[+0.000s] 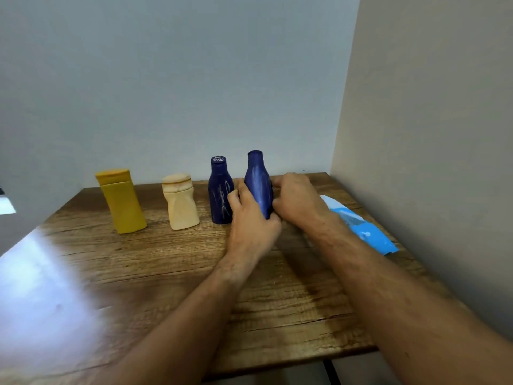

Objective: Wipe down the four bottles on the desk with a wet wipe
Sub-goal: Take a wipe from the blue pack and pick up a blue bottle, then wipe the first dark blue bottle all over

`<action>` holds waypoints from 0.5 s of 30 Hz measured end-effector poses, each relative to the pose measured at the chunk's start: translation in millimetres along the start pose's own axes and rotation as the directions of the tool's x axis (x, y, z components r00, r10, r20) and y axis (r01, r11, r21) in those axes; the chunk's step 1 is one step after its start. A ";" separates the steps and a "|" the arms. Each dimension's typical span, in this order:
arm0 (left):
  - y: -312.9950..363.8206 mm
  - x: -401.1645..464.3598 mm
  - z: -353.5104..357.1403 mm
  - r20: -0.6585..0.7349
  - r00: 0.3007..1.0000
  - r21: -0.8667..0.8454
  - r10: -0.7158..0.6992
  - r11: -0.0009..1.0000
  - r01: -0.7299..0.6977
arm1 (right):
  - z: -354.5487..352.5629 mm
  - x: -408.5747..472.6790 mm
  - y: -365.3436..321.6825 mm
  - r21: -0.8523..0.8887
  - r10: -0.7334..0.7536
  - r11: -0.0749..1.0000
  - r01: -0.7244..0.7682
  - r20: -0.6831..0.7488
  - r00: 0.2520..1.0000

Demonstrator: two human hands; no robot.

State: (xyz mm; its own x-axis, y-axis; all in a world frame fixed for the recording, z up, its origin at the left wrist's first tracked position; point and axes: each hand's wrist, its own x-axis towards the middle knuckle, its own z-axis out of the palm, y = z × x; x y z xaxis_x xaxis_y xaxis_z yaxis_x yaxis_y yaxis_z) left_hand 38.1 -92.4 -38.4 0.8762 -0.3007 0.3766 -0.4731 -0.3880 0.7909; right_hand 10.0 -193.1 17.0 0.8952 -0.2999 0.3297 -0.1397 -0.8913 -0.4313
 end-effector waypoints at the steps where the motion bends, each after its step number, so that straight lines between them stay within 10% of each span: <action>1: -2.0 -5.9 -5.5 0.002 1.000 -0.034 -0.007 0.999 0.007 | -2.2 -7.6 -4.6 0.009 -0.008 1.000 0.008 -0.001 1.000; 15: -55.5 -64.7 -111.1 0.211 0.957 -0.518 -0.200 0.807 0.283 | 61.8 -73.3 -67.2 0.430 -0.083 0.897 0.107 -0.074 0.994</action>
State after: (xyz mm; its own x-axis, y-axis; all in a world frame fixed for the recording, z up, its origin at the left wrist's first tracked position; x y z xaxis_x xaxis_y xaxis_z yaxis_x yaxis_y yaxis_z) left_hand 17.9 45.3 -53.1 0.9136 -0.3941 0.1000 -0.0862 0.0526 0.9949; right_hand -20.1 -90.2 -30.1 0.8699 -0.2491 0.4257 0.1523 -0.6852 -0.7123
